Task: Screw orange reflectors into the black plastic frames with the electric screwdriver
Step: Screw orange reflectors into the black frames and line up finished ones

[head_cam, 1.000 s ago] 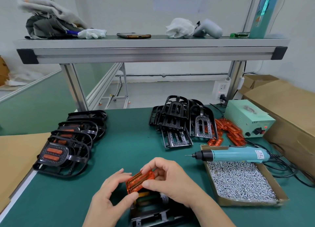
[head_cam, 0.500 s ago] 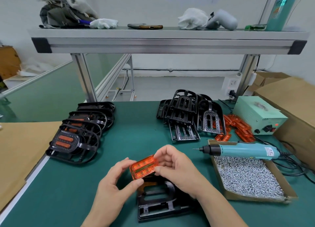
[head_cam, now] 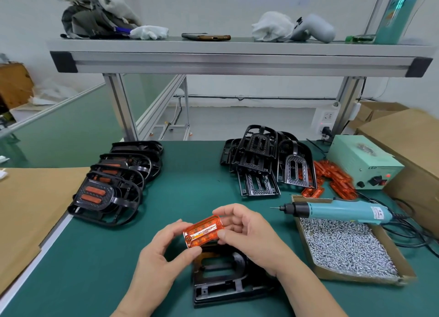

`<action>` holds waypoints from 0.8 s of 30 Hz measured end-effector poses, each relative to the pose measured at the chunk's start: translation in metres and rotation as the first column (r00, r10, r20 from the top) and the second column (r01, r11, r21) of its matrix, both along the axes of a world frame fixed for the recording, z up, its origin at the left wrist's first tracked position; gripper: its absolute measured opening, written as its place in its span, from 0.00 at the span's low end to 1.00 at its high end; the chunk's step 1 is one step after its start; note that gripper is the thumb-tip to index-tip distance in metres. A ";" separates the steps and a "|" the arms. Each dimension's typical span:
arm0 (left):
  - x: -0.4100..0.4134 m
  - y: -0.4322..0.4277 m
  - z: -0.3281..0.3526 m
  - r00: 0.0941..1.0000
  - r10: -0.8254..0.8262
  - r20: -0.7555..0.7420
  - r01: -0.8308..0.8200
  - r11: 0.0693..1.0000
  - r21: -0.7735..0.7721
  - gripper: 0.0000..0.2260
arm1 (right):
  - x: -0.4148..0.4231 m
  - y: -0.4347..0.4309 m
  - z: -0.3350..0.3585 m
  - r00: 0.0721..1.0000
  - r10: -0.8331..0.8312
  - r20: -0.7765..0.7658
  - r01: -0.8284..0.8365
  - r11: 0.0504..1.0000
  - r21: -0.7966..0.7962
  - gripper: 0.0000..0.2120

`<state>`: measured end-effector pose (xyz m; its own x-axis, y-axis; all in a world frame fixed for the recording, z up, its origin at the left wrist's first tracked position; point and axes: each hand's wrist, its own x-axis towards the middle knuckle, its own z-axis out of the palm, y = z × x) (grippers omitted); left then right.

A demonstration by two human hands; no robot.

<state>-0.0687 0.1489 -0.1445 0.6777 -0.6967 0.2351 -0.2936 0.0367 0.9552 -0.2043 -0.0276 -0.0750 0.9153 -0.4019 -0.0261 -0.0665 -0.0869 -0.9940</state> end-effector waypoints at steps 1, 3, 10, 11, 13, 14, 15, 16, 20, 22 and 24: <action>0.000 0.000 0.000 1.000 -0.001 -0.004 0.001 1.000 -0.001 0.29 | 0.000 0.000 0.000 1.000 0.003 0.004 -0.003 1.000 0.005 0.16; -0.001 0.000 0.000 1.000 -0.003 0.000 0.003 1.000 0.001 0.29 | -0.001 0.000 0.000 1.000 0.005 0.008 -0.005 1.000 0.009 0.16; -0.001 0.000 0.004 1.000 0.004 0.015 -0.004 1.000 0.015 0.26 | -0.001 0.001 0.002 1.000 0.005 0.006 -0.005 1.000 0.000 0.16; -0.001 0.000 0.006 1.000 -0.005 0.013 0.005 1.000 0.009 0.25 | 0.000 0.001 0.003 1.000 0.004 0.010 -0.004 1.000 0.006 0.16; -0.002 -0.001 0.011 1.000 -0.021 0.012 0.021 1.000 -0.009 0.24 | 0.001 0.003 0.006 0.999 -0.011 0.030 0.010 0.999 0.041 0.17; -0.003 -0.002 0.013 1.000 -0.013 0.007 0.014 1.000 -0.026 0.23 | 0.002 0.003 0.008 0.998 -0.036 0.046 0.032 0.997 0.073 0.17; -0.003 -0.002 0.014 1.000 0.010 -0.005 -0.010 0.999 -0.053 0.22 | 0.003 0.004 0.010 0.996 -0.073 0.060 0.066 0.992 0.111 0.17; -0.003 -0.002 0.014 0.999 0.043 -0.023 -0.045 0.995 -0.084 0.21 | 0.004 0.004 0.012 0.991 -0.115 0.067 0.105 0.984 0.144 0.16; -0.003 -0.001 0.014 0.993 0.111 -0.026 -0.114 0.983 -0.145 0.17 | 0.012 0.018 0.018 0.989 -0.149 -0.018 0.150 0.976 0.159 0.12; -0.005 -0.001 0.014 0.995 0.100 0.006 -0.099 0.986 -0.131 0.18 | 0.018 0.032 0.014 0.993 -0.108 -0.048 0.115 0.979 0.169 0.09; -0.008 -0.001 0.016 0.994 0.098 0.048 -0.093 0.990 -0.102 0.19 | 0.025 0.043 0.007 0.991 -0.122 -0.048 0.129 0.975 0.181 0.06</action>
